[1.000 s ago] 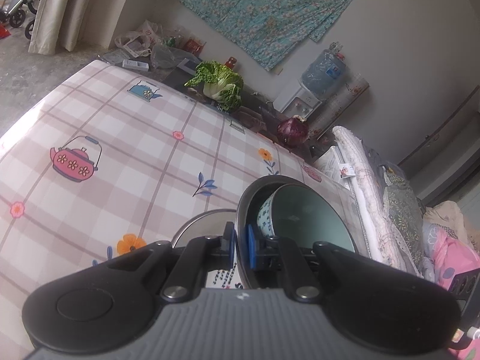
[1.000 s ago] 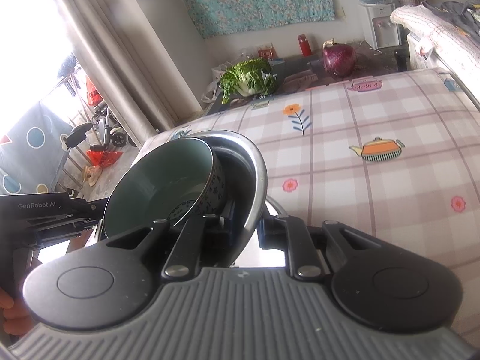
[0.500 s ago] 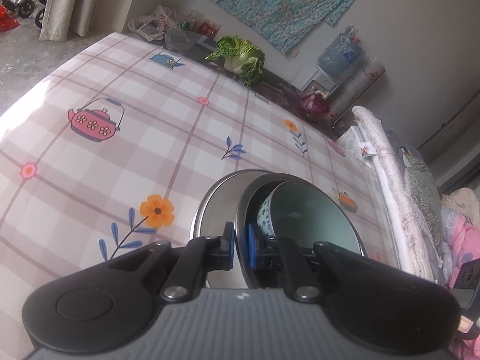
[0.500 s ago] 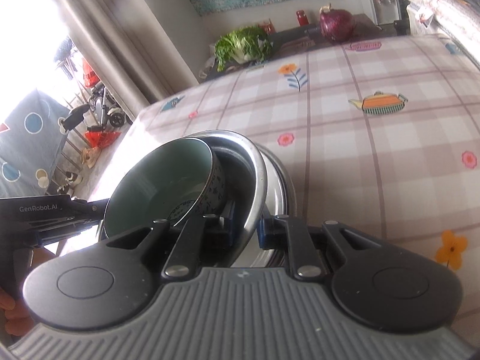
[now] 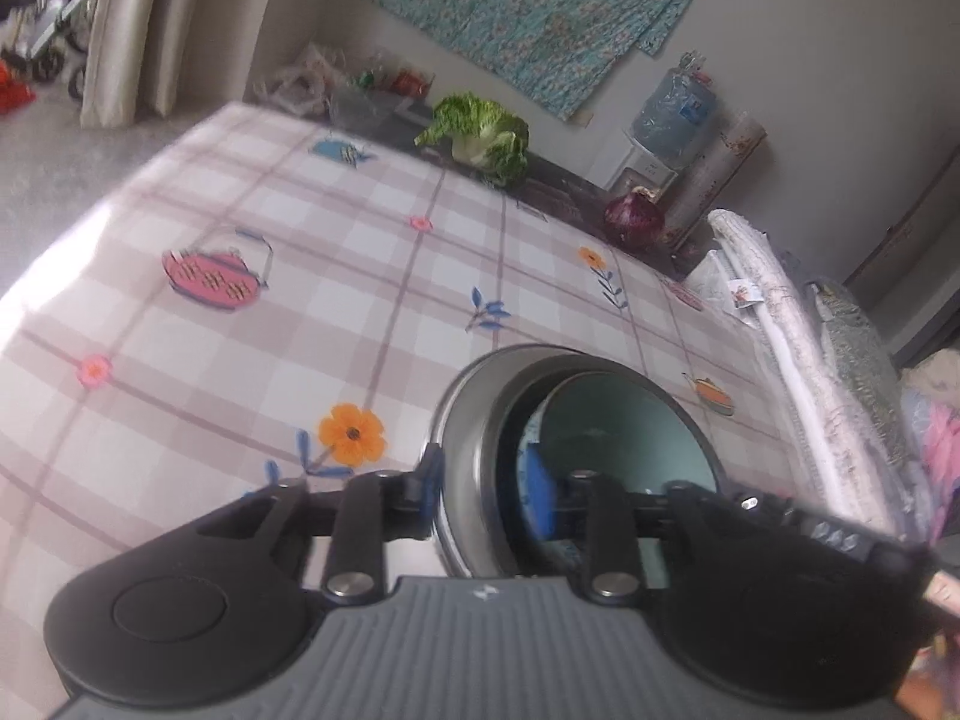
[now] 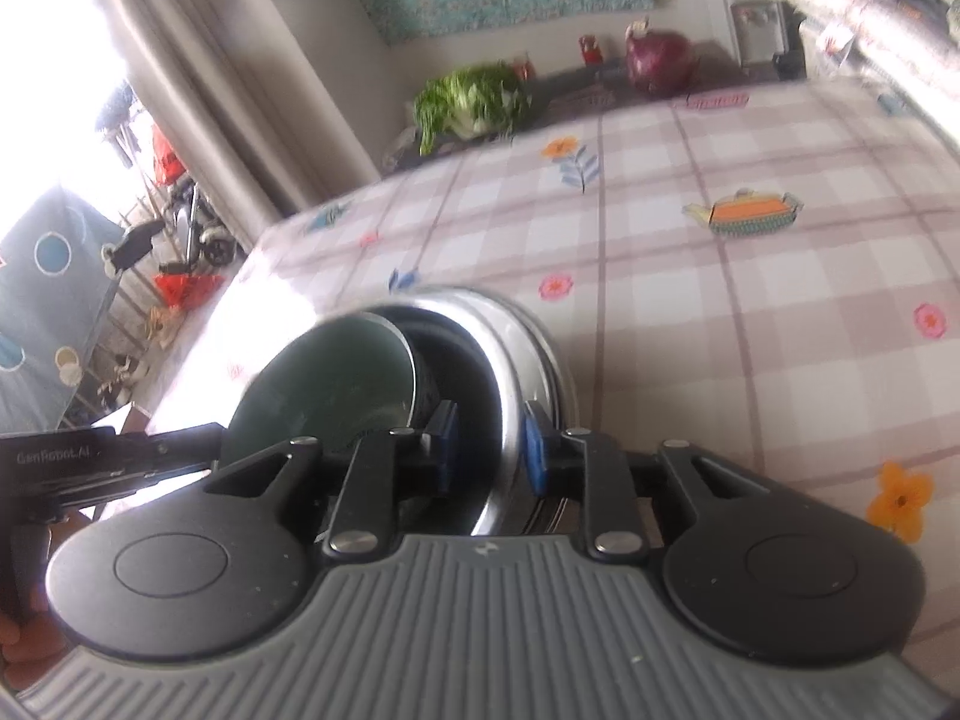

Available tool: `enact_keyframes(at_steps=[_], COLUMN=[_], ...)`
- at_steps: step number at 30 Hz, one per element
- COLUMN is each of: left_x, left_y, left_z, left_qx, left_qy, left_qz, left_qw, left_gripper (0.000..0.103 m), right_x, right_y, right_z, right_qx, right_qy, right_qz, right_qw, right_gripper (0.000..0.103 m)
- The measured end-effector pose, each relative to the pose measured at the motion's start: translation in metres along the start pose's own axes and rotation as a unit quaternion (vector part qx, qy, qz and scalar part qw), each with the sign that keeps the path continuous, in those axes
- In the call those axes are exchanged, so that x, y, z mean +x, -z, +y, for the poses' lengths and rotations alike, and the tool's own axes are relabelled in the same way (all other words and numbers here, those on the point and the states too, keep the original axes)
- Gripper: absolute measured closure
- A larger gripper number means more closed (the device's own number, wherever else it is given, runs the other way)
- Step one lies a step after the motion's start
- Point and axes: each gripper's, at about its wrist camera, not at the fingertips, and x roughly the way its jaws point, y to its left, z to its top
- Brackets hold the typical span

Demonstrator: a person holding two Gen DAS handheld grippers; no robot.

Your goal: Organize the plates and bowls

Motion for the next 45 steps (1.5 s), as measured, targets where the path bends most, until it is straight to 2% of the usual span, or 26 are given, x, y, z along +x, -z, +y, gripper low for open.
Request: enact_keyframes(at_steps=[1, 2, 3, 4, 7, 8, 9, 12, 15, 21, 24, 27, 28, 33, 35, 38, 45], left_x=[-0.004, -0.008, -0.011, -0.015, -0.026, -0.031, -0.035, -0.046, -0.052, -0.053, -0.051, -0.047, -0.047, -0.063, -0.071, -0.079, -0.082], left_y=[0.001, 0.002, 0.004, 0.006, 0.014, 0.016, 0.019, 0.024, 0.029, 0.043, 0.053, 0.072, 0.078, 0.102, 0.106, 0.108, 0.101], left_z=[-0.003, -0.006, -0.010, -0.015, -0.026, -0.029, -0.033, -0.041, -0.046, -0.049, -0.049, -0.051, -0.052, -0.060, -0.063, -0.072, -0.075], left_qx=[0.008, 0.018, 0.031, 0.044, 0.072, 0.081, 0.089, 0.113, 0.124, 0.140, 0.153, 0.183, 0.185, 0.157, 0.142, 0.146, 0.147], left_qy=[-0.007, -0.016, -0.025, -0.035, -0.059, -0.067, -0.076, -0.100, -0.111, -0.119, -0.136, -0.180, -0.187, -0.116, -0.097, -0.106, -0.174], left_qz=[-0.004, -0.007, -0.008, -0.010, -0.022, -0.029, -0.036, -0.053, -0.057, -0.065, -0.095, -0.137, -0.134, -0.079, -0.064, -0.055, -0.071], left_qw=[0.9999, 0.9997, 0.9992, 0.9984, 0.9954, 0.9941, 0.9925, 0.9872, 0.9844, 0.9809, 0.9743, 0.9566, 0.9553, 0.9776, 0.9830, 0.9820, 0.9710], left_gripper=[0.049, 0.044, 0.042, 0.041, 0.027, 0.022, 0.019, 0.012, 0.007, 0.005, 0.005, 0.005, 0.005, 0.002, 0.000, 0.000, 0.000], right_x=[-0.004, -0.009, -0.014, -0.020, -0.038, -0.044, -0.051, -0.072, -0.090, -0.110, -0.117, -0.121, -0.121, -0.125, -0.126, -0.130, -0.140], right_y=[-0.002, -0.003, -0.004, -0.005, -0.003, -0.002, 0.001, 0.009, 0.018, 0.041, 0.051, 0.057, 0.059, 0.073, 0.078, 0.085, 0.092], right_z=[-0.002, -0.003, -0.005, -0.008, -0.012, -0.013, -0.013, -0.010, -0.003, 0.015, 0.025, 0.033, 0.034, 0.042, 0.043, 0.046, 0.058], right_qx=[0.002, 0.005, 0.009, 0.014, 0.025, 0.027, 0.027, 0.011, -0.007, -0.030, -0.046, -0.055, -0.058, -0.074, -0.073, -0.068, -0.092], right_qy=[-0.001, -0.003, -0.005, -0.012, -0.022, -0.022, -0.022, -0.020, -0.009, -0.015, -0.017, -0.011, -0.007, 0.025, 0.039, 0.053, 0.073], right_qz=[-0.009, -0.018, -0.026, -0.033, -0.049, -0.052, -0.056, -0.067, -0.072, -0.068, -0.070, -0.071, -0.071, -0.072, -0.069, -0.063, -0.062], right_qw=[1.000, 1.000, 1.000, 0.999, 0.998, 0.998, 0.998, 0.997, 0.997, 0.997, 0.996, 0.996, 0.996, 0.994, 0.994, 0.994, 0.991], right_gripper=[0.075, 0.067, 0.054, 0.049, 0.043, 0.038, 0.031, 0.022, 0.016, 0.003, 0.001, 0.001, 0.001, 0.001, 0.001, 0.001, 0.001])
